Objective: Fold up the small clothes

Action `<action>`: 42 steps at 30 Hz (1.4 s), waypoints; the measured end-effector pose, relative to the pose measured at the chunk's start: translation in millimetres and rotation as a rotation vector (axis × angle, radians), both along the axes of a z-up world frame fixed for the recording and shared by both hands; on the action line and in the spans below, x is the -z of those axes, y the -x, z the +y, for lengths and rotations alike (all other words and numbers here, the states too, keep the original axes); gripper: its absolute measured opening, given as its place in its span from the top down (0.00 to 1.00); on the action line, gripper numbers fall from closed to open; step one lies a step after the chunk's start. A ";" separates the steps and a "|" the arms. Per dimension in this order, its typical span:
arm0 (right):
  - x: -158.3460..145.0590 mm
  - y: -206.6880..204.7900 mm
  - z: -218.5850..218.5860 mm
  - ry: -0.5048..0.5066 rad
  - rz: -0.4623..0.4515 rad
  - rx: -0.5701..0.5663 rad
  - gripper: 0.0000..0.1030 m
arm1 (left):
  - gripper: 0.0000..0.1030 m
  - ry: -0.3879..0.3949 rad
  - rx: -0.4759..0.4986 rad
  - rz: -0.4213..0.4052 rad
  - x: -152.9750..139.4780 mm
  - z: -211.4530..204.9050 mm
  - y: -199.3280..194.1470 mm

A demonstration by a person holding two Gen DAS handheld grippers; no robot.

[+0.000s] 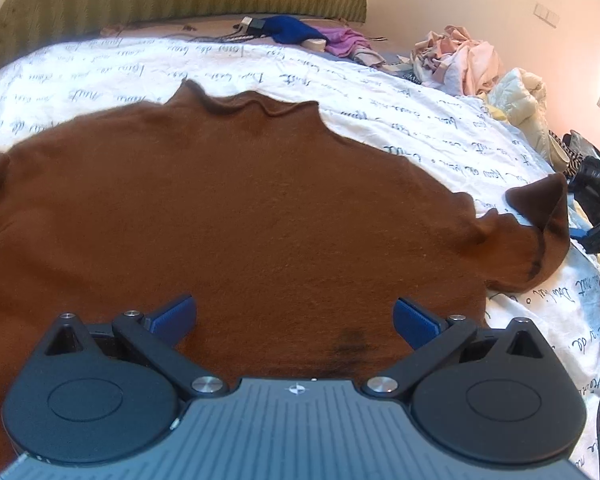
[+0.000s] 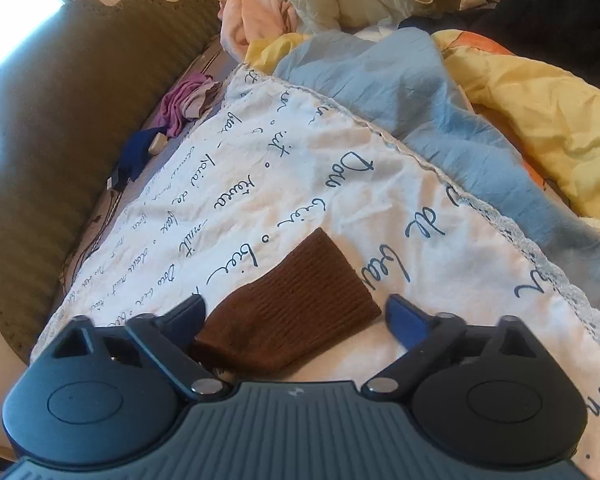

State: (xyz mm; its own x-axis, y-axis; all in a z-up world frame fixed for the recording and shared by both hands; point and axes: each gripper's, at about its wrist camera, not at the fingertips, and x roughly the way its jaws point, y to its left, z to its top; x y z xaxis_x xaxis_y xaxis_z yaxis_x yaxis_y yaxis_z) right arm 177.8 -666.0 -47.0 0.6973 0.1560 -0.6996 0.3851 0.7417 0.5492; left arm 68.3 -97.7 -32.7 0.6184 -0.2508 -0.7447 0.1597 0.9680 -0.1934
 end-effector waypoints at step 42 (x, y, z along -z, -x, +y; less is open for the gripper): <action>-63.7 79.6 270.3 0.204 -0.273 -0.480 0.06 | 0.00 0.399 0.009 0.193 -10.0 69.1 -75.5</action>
